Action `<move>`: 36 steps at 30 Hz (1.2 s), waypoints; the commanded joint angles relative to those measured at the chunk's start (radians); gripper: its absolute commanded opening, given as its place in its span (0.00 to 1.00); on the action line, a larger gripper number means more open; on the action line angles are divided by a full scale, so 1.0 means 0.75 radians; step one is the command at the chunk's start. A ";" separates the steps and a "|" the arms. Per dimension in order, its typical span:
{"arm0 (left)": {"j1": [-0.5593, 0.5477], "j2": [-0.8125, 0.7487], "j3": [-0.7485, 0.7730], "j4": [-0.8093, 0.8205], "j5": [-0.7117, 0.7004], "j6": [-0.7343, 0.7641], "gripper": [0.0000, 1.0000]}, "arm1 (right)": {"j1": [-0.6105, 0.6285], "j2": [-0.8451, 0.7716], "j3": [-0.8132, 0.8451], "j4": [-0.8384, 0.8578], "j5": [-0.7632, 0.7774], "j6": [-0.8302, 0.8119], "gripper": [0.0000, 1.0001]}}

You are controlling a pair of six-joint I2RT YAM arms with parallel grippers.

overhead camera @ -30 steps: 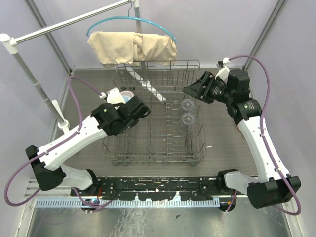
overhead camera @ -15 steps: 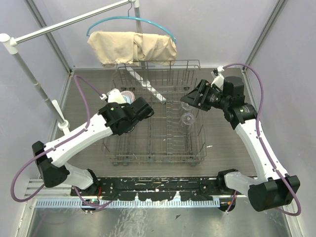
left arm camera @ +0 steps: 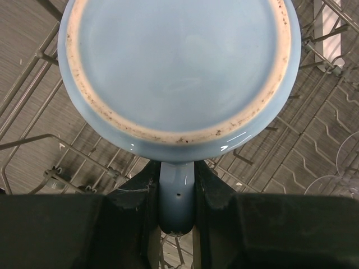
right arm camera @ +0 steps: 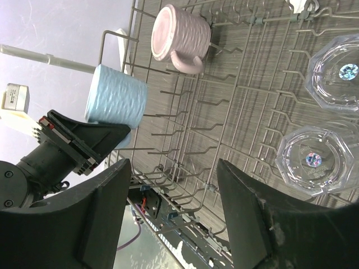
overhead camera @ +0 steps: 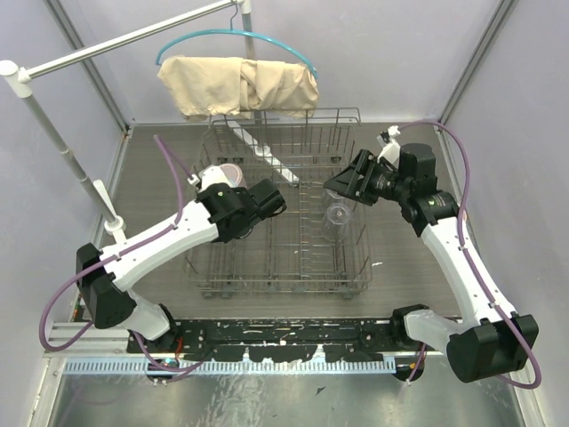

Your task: Load the cups into the dish rack

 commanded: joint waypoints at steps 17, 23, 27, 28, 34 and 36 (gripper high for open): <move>0.090 0.090 -0.020 0.137 -0.106 0.035 0.00 | 0.008 -0.034 -0.059 0.108 -0.054 -0.007 0.68; 0.098 0.127 -0.010 0.123 -0.107 0.018 0.00 | 0.007 -0.018 -0.064 0.117 -0.054 -0.015 0.68; 0.112 0.122 -0.024 0.115 -0.112 0.004 0.00 | 0.008 -0.003 -0.063 0.127 -0.058 -0.016 0.68; 0.118 0.120 -0.030 0.113 -0.110 0.001 0.00 | 0.008 0.001 -0.063 0.130 -0.060 -0.016 0.68; 0.140 0.116 -0.063 0.114 -0.095 -0.008 0.00 | 0.008 0.027 -0.069 0.150 -0.068 -0.014 0.68; 0.140 0.121 -0.081 0.127 -0.087 -0.014 0.00 | 0.007 0.033 -0.067 0.156 -0.068 -0.014 0.69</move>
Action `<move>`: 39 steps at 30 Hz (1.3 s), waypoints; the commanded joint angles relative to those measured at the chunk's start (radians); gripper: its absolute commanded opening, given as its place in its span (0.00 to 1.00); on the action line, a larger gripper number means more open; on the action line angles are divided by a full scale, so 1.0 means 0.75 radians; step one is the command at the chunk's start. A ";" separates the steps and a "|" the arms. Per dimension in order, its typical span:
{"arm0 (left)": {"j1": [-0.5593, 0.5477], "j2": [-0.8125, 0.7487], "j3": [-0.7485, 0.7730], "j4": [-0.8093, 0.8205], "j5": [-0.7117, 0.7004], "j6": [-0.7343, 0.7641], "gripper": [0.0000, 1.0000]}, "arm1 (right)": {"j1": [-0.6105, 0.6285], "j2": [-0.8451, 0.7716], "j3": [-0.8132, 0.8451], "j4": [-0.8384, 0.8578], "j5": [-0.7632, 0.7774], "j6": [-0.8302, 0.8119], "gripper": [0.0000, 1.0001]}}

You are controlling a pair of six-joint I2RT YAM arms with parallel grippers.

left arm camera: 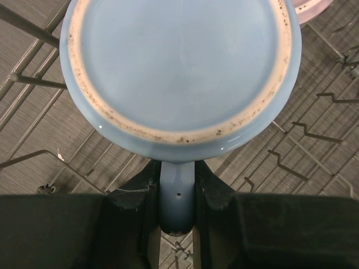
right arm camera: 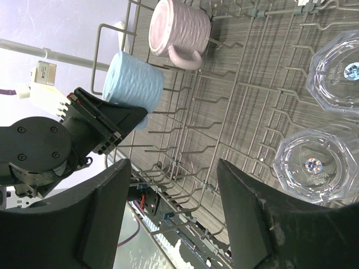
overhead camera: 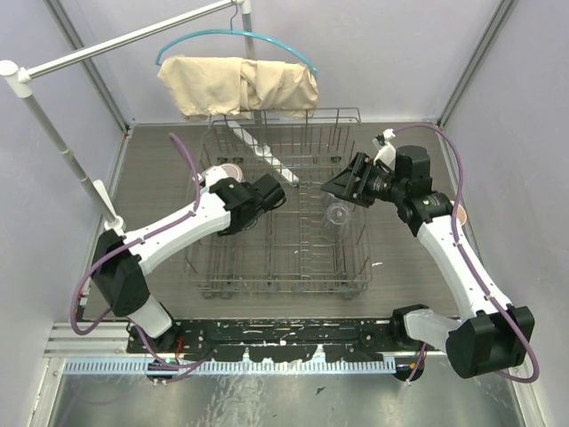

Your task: Load the cups into the dish rack

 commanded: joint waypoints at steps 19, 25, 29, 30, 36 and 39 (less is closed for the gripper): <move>0.018 0.094 -0.046 0.079 -0.071 -0.054 0.00 | 0.006 0.027 -0.014 0.100 -0.021 -0.014 0.69; 0.016 0.108 -0.100 0.161 -0.087 -0.014 0.00 | 0.005 0.037 -0.020 0.109 -0.026 -0.011 0.69; 0.015 0.116 -0.133 0.203 -0.111 -0.001 0.00 | 0.006 0.041 -0.032 0.116 -0.028 -0.010 0.69; 0.016 0.119 -0.142 0.212 -0.118 0.004 0.00 | 0.006 0.042 -0.037 0.118 -0.030 -0.010 0.69; 0.016 0.144 -0.163 0.221 -0.110 -0.012 0.00 | 0.006 0.054 -0.039 0.123 -0.027 -0.011 0.69; 0.015 0.143 -0.194 0.257 -0.118 -0.004 0.00 | 0.005 0.058 -0.033 0.123 -0.028 -0.012 0.69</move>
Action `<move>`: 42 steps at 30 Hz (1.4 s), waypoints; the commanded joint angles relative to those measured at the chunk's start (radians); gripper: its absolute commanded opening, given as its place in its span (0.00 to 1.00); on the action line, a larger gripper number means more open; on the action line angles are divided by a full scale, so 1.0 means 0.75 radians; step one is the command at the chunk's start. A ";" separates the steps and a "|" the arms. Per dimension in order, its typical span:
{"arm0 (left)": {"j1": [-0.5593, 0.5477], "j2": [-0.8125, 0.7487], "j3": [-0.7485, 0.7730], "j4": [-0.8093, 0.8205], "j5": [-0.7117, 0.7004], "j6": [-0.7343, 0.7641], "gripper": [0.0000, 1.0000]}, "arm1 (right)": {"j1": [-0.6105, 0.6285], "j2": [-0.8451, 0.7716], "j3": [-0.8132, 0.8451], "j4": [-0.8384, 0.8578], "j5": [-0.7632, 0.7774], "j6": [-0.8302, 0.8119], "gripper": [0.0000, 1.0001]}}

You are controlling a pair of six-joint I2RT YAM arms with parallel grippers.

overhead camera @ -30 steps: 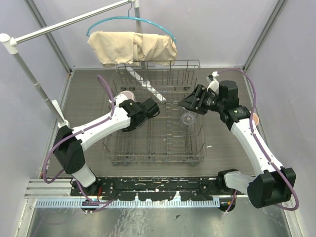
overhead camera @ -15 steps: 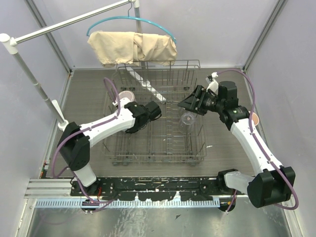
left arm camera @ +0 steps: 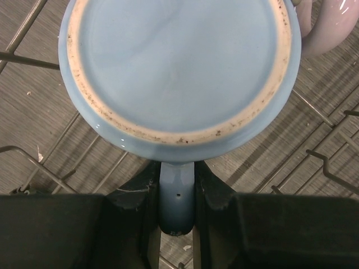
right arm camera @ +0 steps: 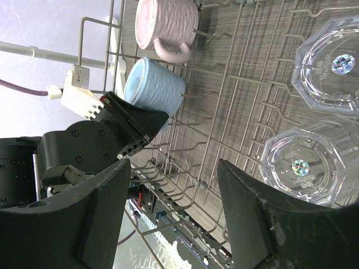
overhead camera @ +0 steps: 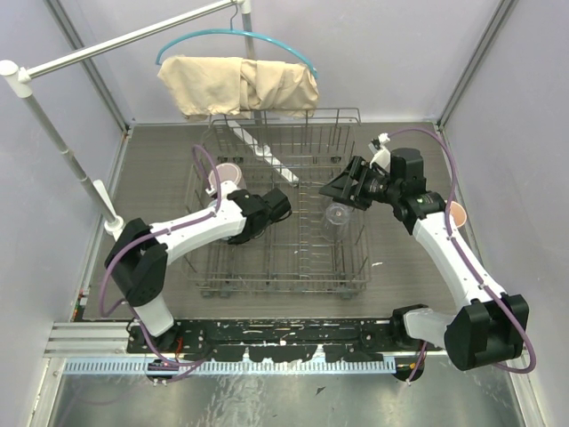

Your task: Load the cups into the dish rack

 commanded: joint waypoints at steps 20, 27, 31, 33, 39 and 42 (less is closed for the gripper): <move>-0.012 0.048 -0.026 0.031 -0.158 -0.041 0.46 | -0.005 -0.008 0.012 0.060 0.000 -0.018 0.69; -0.027 -0.009 0.015 -0.010 -0.205 -0.033 0.70 | -0.009 -0.006 0.012 0.048 0.022 -0.025 0.69; -0.032 -0.062 0.045 -0.024 -0.231 0.023 0.75 | -0.018 -0.001 0.016 0.040 0.035 -0.030 0.69; -0.039 -0.089 0.069 -0.035 -0.252 0.060 0.76 | -0.027 0.002 0.019 0.037 0.040 -0.029 0.69; -0.072 -0.198 0.131 -0.045 -0.294 0.157 0.78 | -0.042 0.009 0.042 0.010 0.080 -0.034 0.69; -0.081 -0.272 0.140 -0.031 -0.305 0.197 0.79 | -0.052 0.013 0.070 -0.026 0.119 -0.045 0.69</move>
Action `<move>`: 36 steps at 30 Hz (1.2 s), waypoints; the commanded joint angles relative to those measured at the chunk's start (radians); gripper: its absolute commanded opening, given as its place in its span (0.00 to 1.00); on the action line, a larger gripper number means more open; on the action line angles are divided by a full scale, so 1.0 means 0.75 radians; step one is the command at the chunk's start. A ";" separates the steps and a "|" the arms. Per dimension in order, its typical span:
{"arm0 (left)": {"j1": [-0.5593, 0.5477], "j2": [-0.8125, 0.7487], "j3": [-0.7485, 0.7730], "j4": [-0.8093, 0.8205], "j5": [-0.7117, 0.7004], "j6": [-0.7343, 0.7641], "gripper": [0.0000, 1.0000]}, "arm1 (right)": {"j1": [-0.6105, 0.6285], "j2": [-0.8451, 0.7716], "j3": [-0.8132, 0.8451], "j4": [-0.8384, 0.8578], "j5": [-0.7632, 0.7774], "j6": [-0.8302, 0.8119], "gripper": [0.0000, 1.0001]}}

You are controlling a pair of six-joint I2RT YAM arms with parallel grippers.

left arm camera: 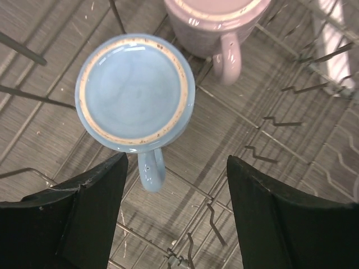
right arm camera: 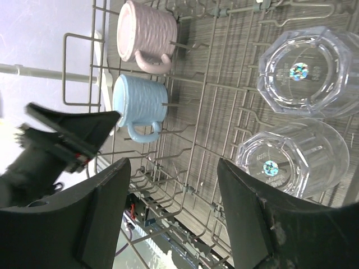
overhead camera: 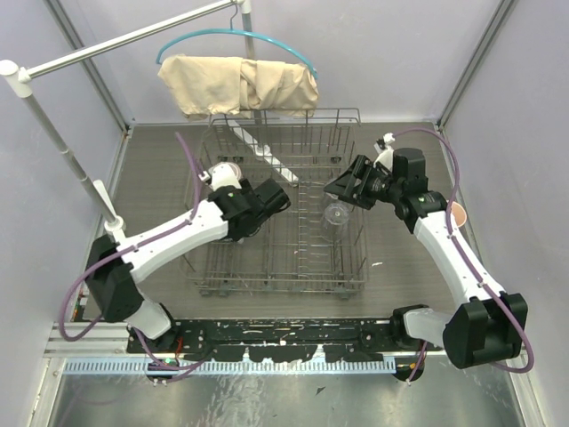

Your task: Load the cups into the dish rack

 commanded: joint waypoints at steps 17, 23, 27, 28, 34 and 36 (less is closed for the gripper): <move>-0.038 -0.565 0.009 0.446 0.413 0.856 0.80 | -0.315 0.068 0.298 -0.406 0.425 -0.192 0.69; 0.077 -0.635 -0.011 0.491 0.878 0.978 0.86 | -0.331 0.143 0.449 -0.552 0.634 -0.253 0.67; 0.220 -0.634 -0.036 0.505 1.224 1.031 0.87 | -0.363 0.181 0.506 -0.616 0.708 -0.305 0.64; 0.243 -0.624 -0.036 0.500 1.271 1.045 0.87 | -0.374 0.196 0.515 -0.630 0.718 -0.312 0.63; 0.338 -0.483 0.027 0.519 1.579 1.104 0.87 | -0.489 0.305 0.534 -0.663 0.739 -0.369 0.58; 0.368 -0.449 0.023 0.563 1.634 1.095 0.87 | -0.538 0.342 0.544 -0.667 0.728 -0.381 0.57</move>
